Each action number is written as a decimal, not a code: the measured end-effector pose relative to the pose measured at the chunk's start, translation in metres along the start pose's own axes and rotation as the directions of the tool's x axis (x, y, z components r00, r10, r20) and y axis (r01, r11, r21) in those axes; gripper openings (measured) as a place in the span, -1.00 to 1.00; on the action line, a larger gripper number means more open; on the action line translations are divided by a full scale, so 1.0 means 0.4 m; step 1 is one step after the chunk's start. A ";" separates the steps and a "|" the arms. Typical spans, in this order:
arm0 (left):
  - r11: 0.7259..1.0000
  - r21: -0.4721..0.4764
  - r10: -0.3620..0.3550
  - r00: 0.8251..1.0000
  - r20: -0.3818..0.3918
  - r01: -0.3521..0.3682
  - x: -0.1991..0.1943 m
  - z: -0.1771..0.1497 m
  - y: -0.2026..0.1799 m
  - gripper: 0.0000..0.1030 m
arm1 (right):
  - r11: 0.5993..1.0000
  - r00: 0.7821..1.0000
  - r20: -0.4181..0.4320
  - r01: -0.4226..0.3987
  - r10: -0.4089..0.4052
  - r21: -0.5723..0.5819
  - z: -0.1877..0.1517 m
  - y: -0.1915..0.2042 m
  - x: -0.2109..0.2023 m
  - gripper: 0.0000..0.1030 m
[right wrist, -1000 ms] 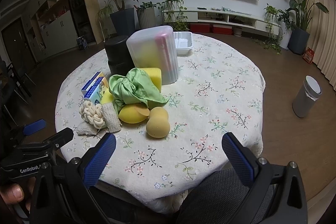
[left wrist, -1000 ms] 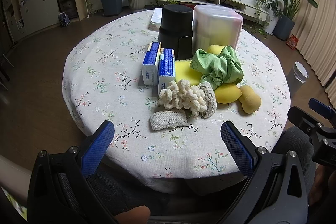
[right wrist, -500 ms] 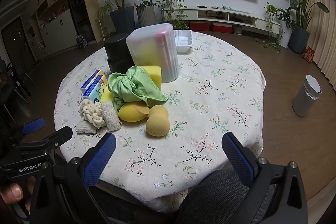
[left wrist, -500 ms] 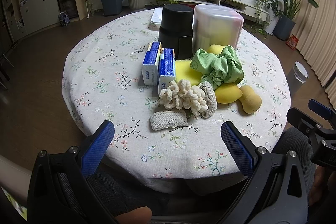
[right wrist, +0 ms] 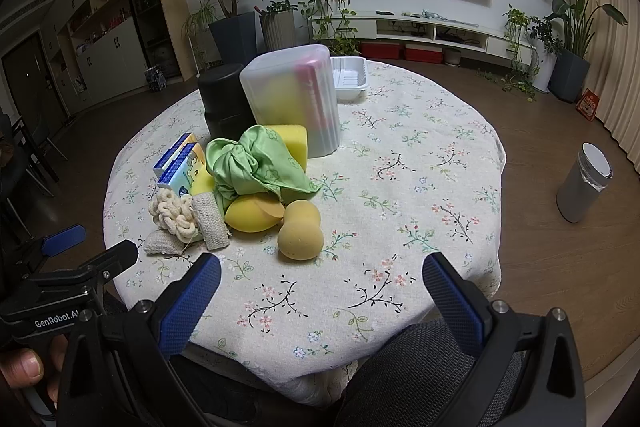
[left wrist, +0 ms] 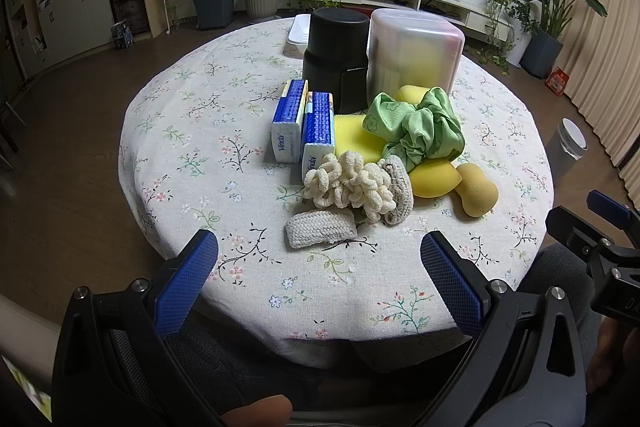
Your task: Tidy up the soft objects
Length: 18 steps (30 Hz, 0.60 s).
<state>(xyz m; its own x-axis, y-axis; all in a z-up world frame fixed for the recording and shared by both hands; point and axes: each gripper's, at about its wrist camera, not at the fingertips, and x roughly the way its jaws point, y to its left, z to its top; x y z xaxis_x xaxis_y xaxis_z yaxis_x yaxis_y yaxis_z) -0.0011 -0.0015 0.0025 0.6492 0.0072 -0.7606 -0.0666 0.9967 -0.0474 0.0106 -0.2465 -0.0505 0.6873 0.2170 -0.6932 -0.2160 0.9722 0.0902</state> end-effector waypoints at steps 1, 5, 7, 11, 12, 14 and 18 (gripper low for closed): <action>1.000 -0.001 0.000 1.000 0.000 0.000 0.000 0.000 0.000 1.00 | 1.000 1.000 0.000 0.000 0.000 0.000 0.000 0.000 -0.001 1.00; 1.000 -0.001 -0.001 1.000 -0.001 0.001 0.001 0.000 0.001 1.00 | 1.000 1.000 0.000 0.000 0.000 -0.001 -0.001 0.000 0.001 1.00; 1.000 0.000 -0.002 1.000 -0.001 0.002 0.000 0.000 0.000 1.00 | 1.000 1.000 -0.001 0.000 0.000 0.001 -0.001 -0.001 0.000 1.00; 1.000 -0.003 -0.005 1.000 -0.004 0.005 0.004 -0.008 -0.002 1.00 | 1.000 1.000 -0.002 0.000 0.000 0.002 -0.003 -0.003 0.002 1.00; 1.000 -0.003 -0.004 1.000 -0.004 0.004 0.004 -0.008 -0.002 1.00 | 1.000 1.000 -0.001 0.000 0.000 0.002 -0.003 -0.003 0.002 1.00; 1.000 -0.004 -0.002 1.000 -0.004 0.002 0.005 -0.009 -0.001 1.00 | 1.000 1.000 -0.002 0.000 0.000 0.002 -0.003 -0.003 0.003 1.00; 1.000 -0.006 -0.003 1.000 -0.008 0.003 0.008 -0.015 0.000 1.00 | 1.000 1.000 -0.008 0.000 0.000 0.004 -0.006 -0.004 0.006 1.00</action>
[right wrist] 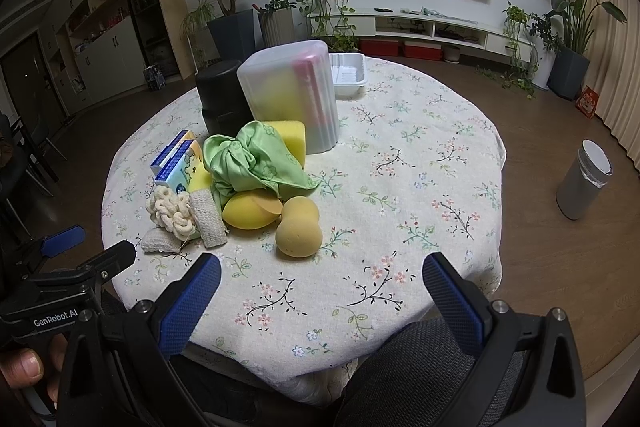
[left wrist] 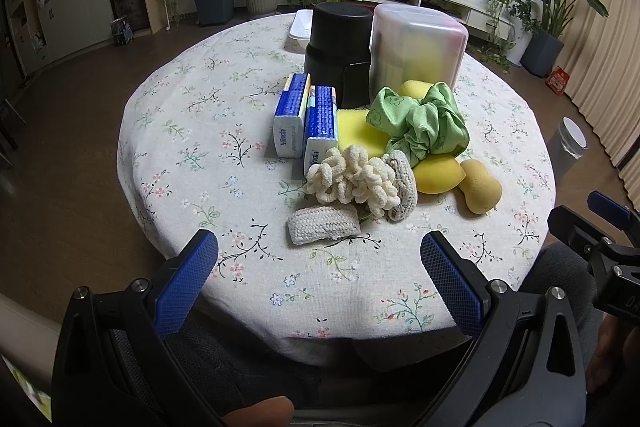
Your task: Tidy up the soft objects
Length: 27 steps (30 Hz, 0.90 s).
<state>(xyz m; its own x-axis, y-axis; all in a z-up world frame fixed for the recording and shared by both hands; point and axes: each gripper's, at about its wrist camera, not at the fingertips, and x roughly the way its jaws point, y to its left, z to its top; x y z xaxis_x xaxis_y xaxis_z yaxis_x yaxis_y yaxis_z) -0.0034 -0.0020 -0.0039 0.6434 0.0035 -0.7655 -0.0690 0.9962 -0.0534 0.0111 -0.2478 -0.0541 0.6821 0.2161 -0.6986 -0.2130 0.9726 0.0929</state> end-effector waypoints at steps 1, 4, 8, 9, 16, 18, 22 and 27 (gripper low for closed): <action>1.000 0.000 -0.002 1.000 -0.002 0.002 0.003 -0.001 0.001 1.00 | 1.000 1.000 -0.001 0.000 0.000 0.000 -0.001 0.000 0.001 1.00; 1.000 0.002 -0.010 1.000 -0.007 0.010 0.009 -0.002 0.004 1.00 | 1.000 1.000 -0.005 0.001 -0.001 0.001 -0.003 -0.002 0.004 1.00; 1.000 -0.002 -0.018 1.000 -0.014 0.018 0.013 -0.007 0.018 1.00 | 1.000 1.000 -0.009 0.002 -0.002 0.004 -0.005 -0.004 0.008 1.00; 1.000 -0.003 -0.023 1.000 -0.016 0.023 0.014 -0.007 0.023 1.00 | 1.000 1.000 -0.011 0.002 -0.002 0.006 -0.005 -0.006 0.011 1.00; 0.999 -0.017 -0.035 0.998 -0.046 0.034 0.043 -0.010 0.088 1.00 | 1.000 0.999 -0.034 -0.009 0.010 0.016 -0.009 -0.020 0.040 1.00; 0.997 -0.036 -0.064 0.996 -0.054 0.062 0.052 -0.008 0.101 1.00 | 1.000 0.999 -0.042 -0.014 0.014 0.018 -0.006 -0.025 0.052 1.00; 0.995 0.008 -0.099 0.992 -0.074 0.100 0.076 -0.004 0.071 1.00 | 1.000 0.998 -0.048 -0.031 0.031 0.005 0.008 -0.024 0.086 1.00; 0.991 0.034 -0.125 0.984 -0.128 0.131 0.128 -0.006 0.043 1.00 | 0.999 0.995 -0.086 -0.052 0.051 -0.006 0.031 -0.020 0.139 0.94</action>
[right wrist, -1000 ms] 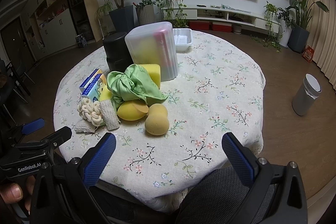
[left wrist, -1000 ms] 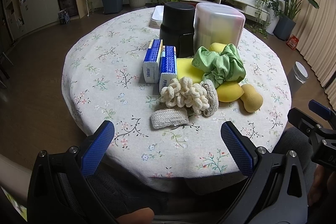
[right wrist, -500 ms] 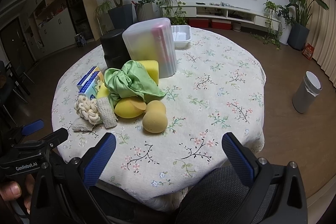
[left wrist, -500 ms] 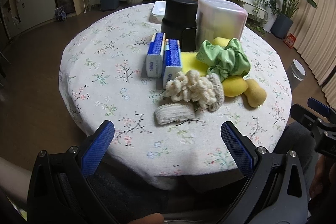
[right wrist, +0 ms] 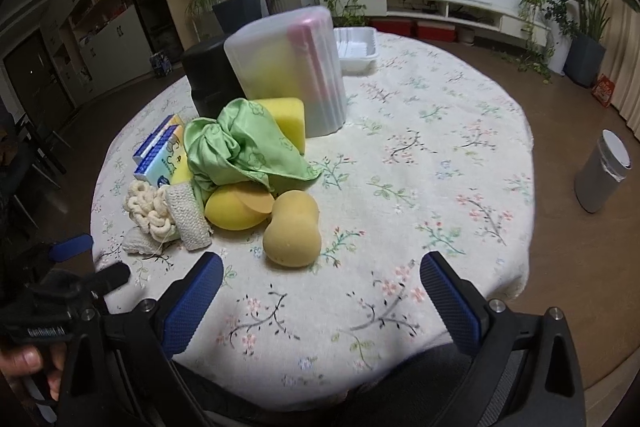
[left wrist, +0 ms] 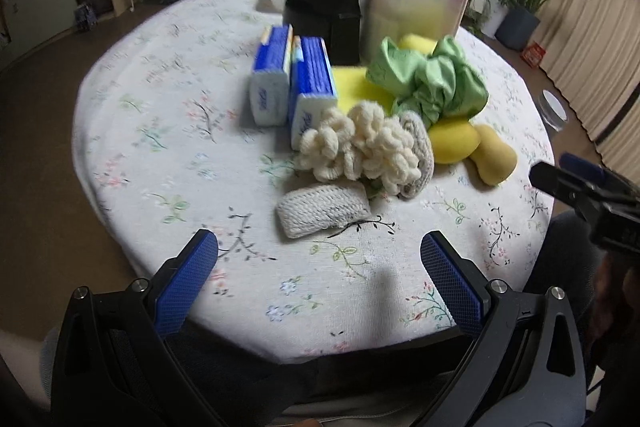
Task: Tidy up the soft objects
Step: 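Grasp the white knitted pad with the left tool while the right tool grasps the gourd-shaped yellow sponge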
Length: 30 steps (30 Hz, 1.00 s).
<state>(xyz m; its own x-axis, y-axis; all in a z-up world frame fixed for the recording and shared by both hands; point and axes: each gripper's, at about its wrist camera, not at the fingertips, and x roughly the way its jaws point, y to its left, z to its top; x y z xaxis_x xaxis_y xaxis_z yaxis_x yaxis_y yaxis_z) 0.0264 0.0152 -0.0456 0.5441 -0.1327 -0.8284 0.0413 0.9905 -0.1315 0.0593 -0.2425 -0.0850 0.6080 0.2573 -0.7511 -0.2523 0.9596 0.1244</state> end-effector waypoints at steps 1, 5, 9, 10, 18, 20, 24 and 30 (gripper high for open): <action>1.000 0.000 0.000 1.000 -0.008 0.000 0.007 0.000 0.002 1.00 | 1.000 1.000 -0.003 0.000 0.000 -0.005 0.005 0.001 0.008 0.94; 1.000 -0.003 -0.002 0.999 -0.037 0.002 0.037 0.009 0.016 1.00 | 1.000 0.999 -0.046 -0.011 0.010 -0.023 0.023 0.014 0.056 0.92; 1.000 -0.006 -0.008 0.999 -0.046 0.008 0.056 0.021 0.029 0.97 | 0.998 0.996 -0.083 -0.024 0.020 -0.051 0.029 0.031 0.095 0.85; 1.000 -0.001 -0.004 0.999 -0.043 0.004 0.058 0.023 0.030 0.97 | 0.998 0.996 -0.093 -0.023 0.017 -0.058 0.029 0.035 0.105 0.83; 0.998 0.058 0.008 1.000 -0.025 -0.006 0.072 0.038 0.027 0.75 | 0.997 0.992 -0.127 -0.006 -0.004 -0.077 0.025 0.033 0.153 0.74; 0.996 0.082 0.020 1.000 -0.024 -0.018 0.076 0.043 0.025 0.63 | 0.996 0.992 -0.128 -0.011 0.000 -0.086 0.026 0.037 0.156 0.73; 0.994 0.108 -0.017 1.000 -0.014 0.019 0.066 0.044 0.020 0.27 | 0.992 0.993 -0.118 0.006 -0.021 -0.124 0.028 0.049 0.162 0.63; 0.985 0.166 -0.039 0.999 0.000 0.038 0.063 0.040 -0.001 -0.03 | 0.990 0.994 -0.111 0.006 -0.022 -0.142 0.022 0.063 0.163 0.58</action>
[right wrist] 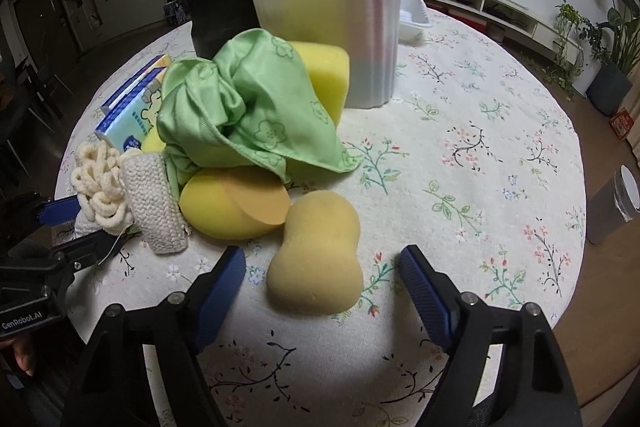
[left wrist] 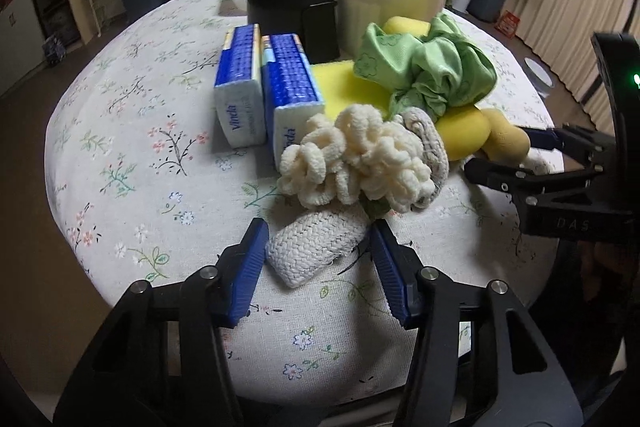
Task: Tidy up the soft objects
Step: 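Grasp the white knitted pad with the left tool while the right tool grasps the gourd-shaped yellow sponge, then carry both items to the white tray and open both tools to release them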
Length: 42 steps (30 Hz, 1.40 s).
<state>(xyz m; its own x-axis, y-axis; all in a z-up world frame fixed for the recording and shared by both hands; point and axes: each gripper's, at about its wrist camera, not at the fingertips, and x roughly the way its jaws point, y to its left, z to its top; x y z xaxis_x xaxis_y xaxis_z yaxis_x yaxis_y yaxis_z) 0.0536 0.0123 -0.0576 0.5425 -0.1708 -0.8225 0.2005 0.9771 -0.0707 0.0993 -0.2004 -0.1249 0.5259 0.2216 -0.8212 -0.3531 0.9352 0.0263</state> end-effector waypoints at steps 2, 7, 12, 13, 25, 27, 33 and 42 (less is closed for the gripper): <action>1.000 0.010 -0.010 1.000 0.005 0.010 0.001 -0.001 -0.001 -0.04 | 1.000 1.000 0.002 0.004 -0.004 -0.008 -0.002 0.004 0.001 0.56; 1.000 0.024 -0.018 1.000 0.014 0.018 0.003 -0.001 -0.002 -0.03 | 1.000 1.000 0.001 0.007 -0.007 -0.014 -0.007 0.019 -0.003 0.54; 1.000 0.004 0.000 1.000 0.008 0.000 0.005 0.003 -0.007 -0.03 | 1.000 1.000 -0.002 0.012 -0.012 -0.014 -0.005 0.024 -0.003 0.52; 1.000 0.002 0.004 1.000 0.008 -0.004 0.006 0.002 -0.009 -0.03 | 1.000 1.000 0.003 0.015 -0.015 -0.013 -0.004 0.023 -0.004 0.40; 1.000 -0.023 0.003 1.000 0.018 -0.003 -0.011 -0.013 -0.020 -0.27 | 1.000 1.000 0.018 0.013 -0.013 -0.008 0.001 0.026 -0.022 -0.35; 1.000 -0.011 0.000 1.000 0.028 0.001 -0.021 -0.016 -0.030 -0.29 | 1.000 1.000 0.020 0.009 -0.009 0.002 -0.004 0.021 -0.027 -0.36; 1.000 0.009 0.005 0.998 0.063 -0.005 -0.057 -0.024 -0.049 -0.31 | 1.000 1.000 0.017 0.005 -0.005 0.008 -0.017 0.021 -0.043 -0.37; 0.999 -0.032 -0.011 0.994 0.106 0.014 -0.125 -0.029 -0.026 -0.31 | 1.000 0.999 0.041 -0.018 0.017 0.016 -0.028 0.026 -0.105 -0.37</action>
<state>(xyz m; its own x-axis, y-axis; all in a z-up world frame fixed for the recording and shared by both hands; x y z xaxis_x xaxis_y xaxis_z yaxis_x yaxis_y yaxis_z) 0.0151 0.0123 -0.0224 0.6240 -0.1937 -0.7571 0.1822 0.9782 -0.1000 0.0649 -0.2030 -0.0964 0.5511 0.2489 -0.7965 -0.3498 0.9355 0.0502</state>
